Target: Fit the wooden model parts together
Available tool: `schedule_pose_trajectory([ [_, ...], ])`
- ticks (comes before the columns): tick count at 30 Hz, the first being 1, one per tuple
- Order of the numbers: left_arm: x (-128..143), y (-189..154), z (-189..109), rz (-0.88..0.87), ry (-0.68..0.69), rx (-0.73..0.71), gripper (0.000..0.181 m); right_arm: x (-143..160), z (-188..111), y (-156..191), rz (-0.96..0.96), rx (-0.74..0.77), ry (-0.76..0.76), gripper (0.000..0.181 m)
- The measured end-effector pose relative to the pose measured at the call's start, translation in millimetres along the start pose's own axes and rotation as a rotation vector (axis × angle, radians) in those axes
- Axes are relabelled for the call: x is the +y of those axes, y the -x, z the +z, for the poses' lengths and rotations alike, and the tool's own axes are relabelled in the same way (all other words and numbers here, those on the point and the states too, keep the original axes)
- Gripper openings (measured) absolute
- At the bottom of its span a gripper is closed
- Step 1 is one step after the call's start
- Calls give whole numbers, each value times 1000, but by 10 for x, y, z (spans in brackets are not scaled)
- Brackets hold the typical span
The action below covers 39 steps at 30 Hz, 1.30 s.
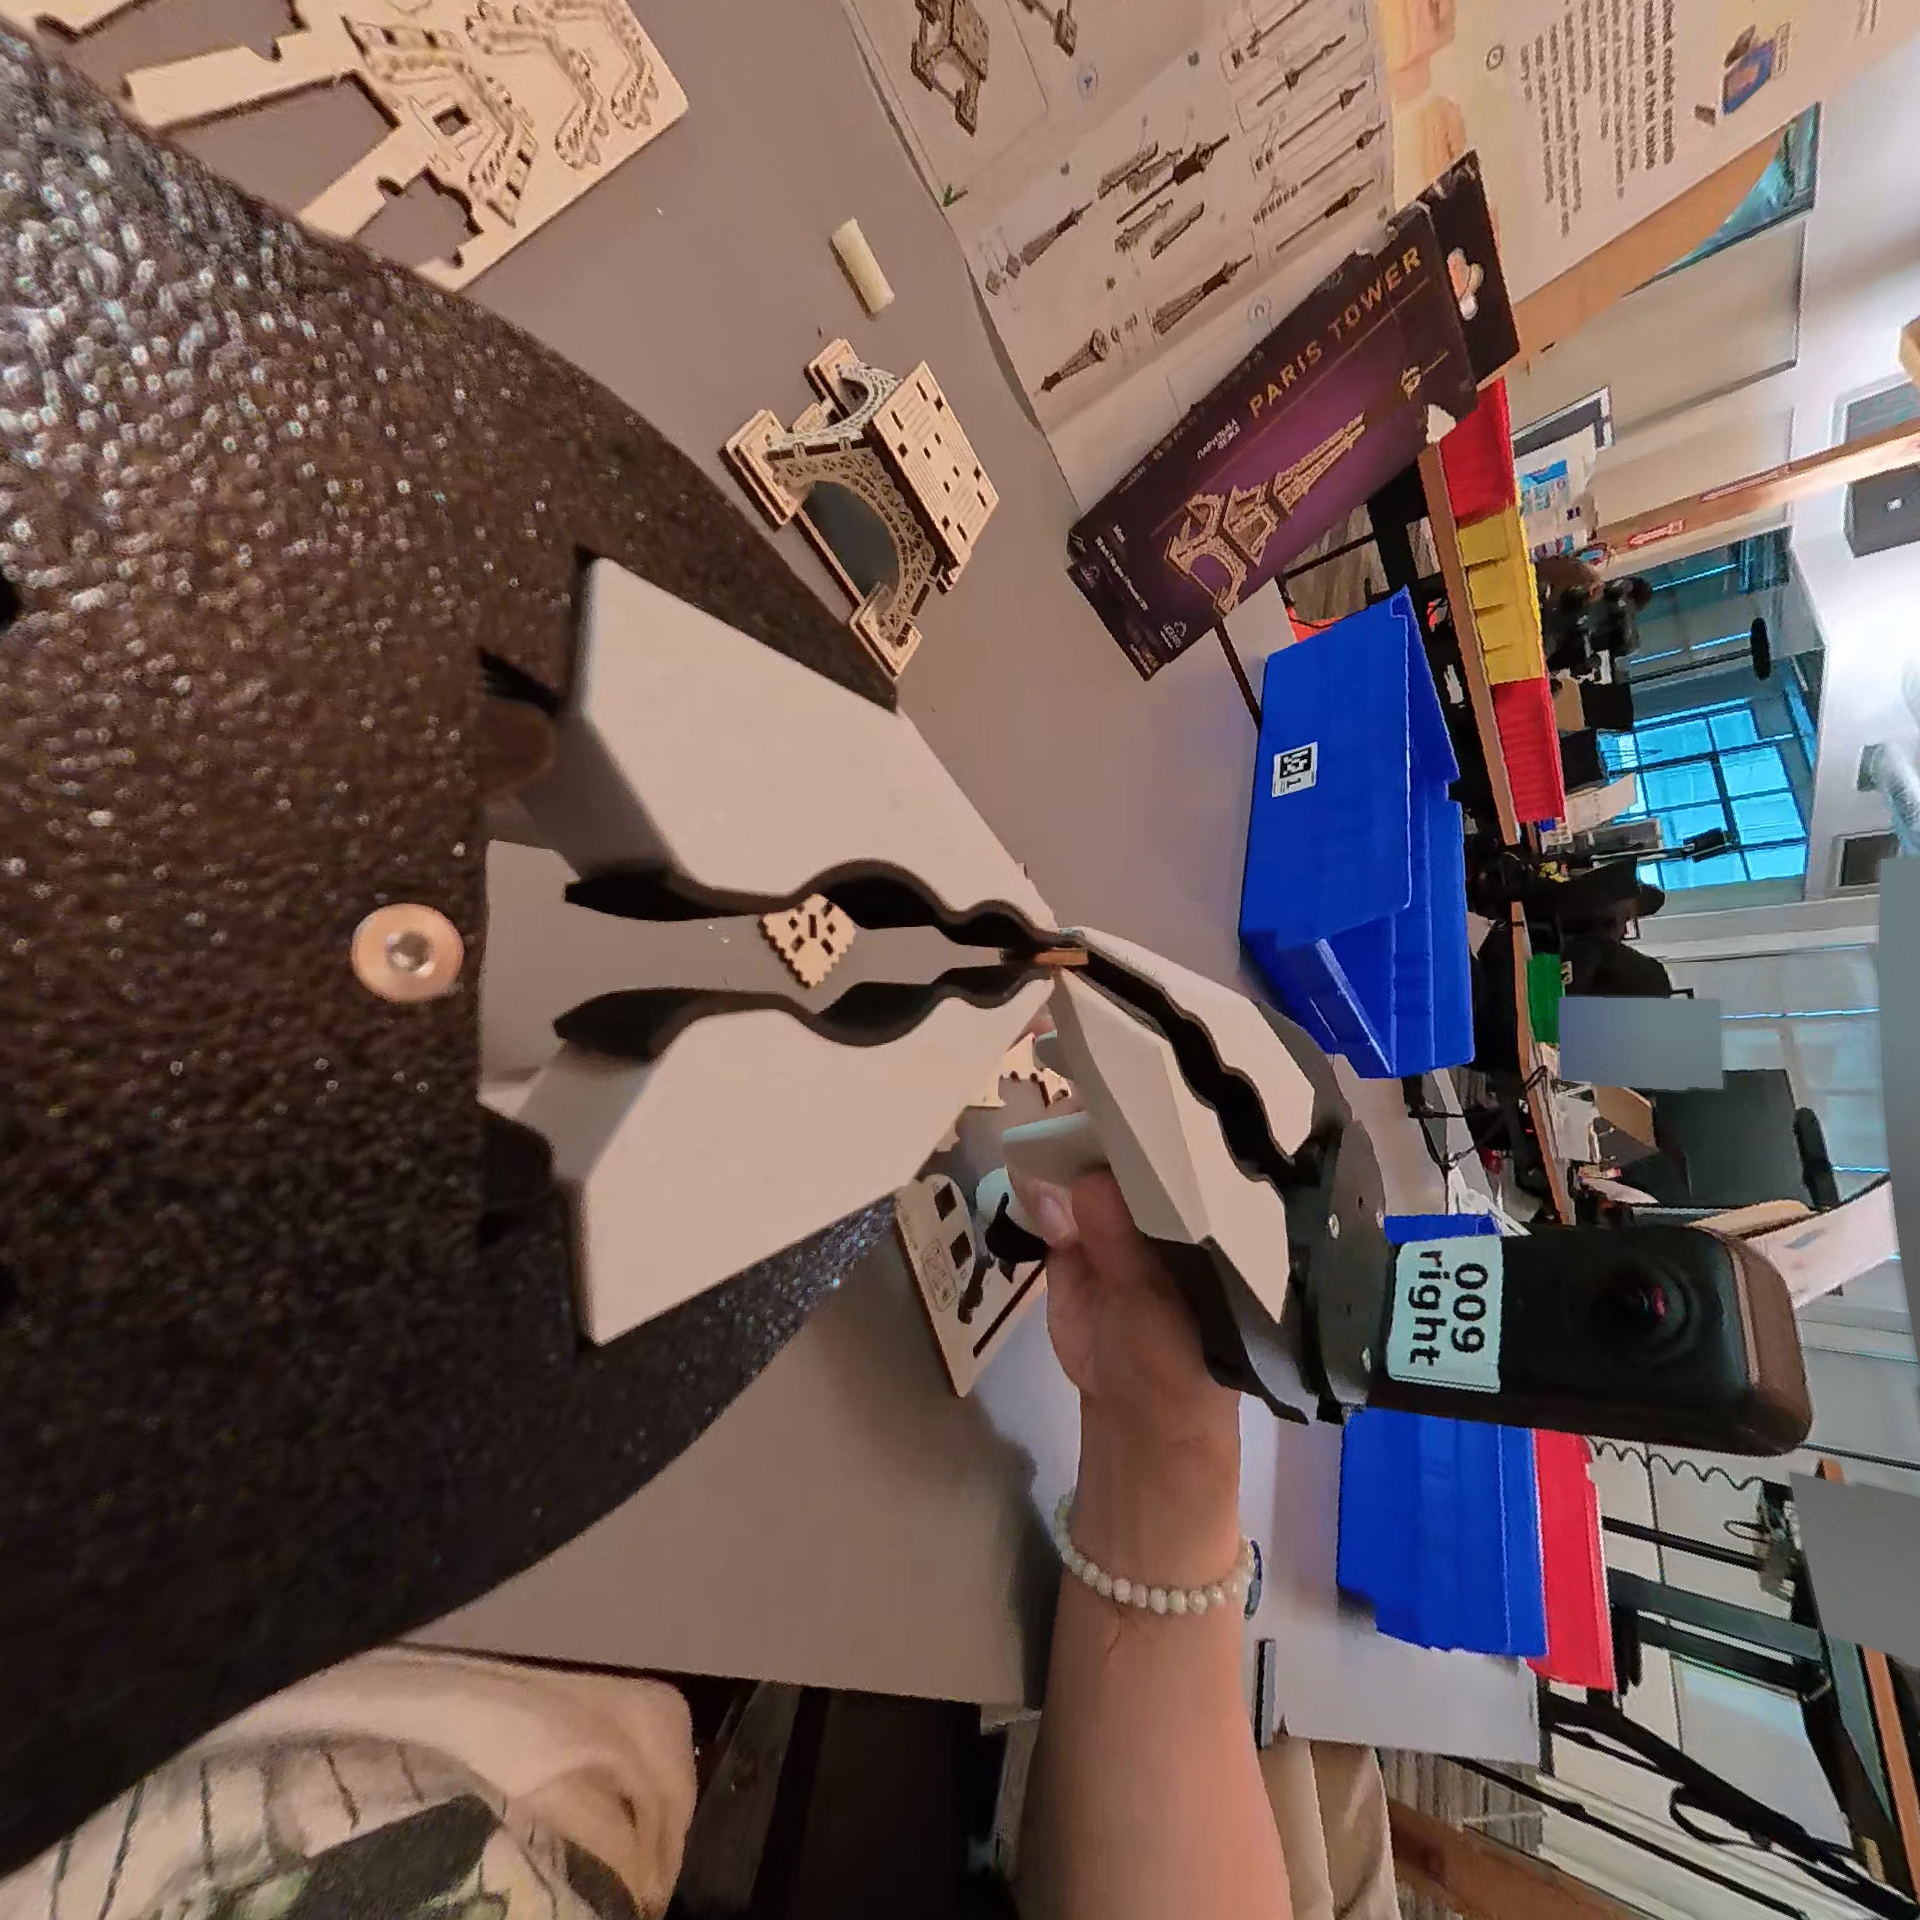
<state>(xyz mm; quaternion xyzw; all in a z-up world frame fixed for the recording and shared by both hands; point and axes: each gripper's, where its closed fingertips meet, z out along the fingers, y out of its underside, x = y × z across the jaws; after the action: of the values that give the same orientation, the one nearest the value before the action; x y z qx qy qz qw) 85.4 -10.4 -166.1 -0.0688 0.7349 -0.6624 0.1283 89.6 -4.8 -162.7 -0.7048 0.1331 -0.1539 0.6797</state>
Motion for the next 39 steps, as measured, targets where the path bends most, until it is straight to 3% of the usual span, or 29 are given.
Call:
schedule_pose_trajectory([
  [4,-58,-4,14,-110,-60,33,1,-59,-30,-6,33,-12,-47,2],
  [24,-34,3,2,-75,-62,20,1,-32,-30,-27,-41,38,-19,7],
  [39,-36,40,-1,-165,-78,14,1,-37,-16,-97,-49,96,-30,14],
])
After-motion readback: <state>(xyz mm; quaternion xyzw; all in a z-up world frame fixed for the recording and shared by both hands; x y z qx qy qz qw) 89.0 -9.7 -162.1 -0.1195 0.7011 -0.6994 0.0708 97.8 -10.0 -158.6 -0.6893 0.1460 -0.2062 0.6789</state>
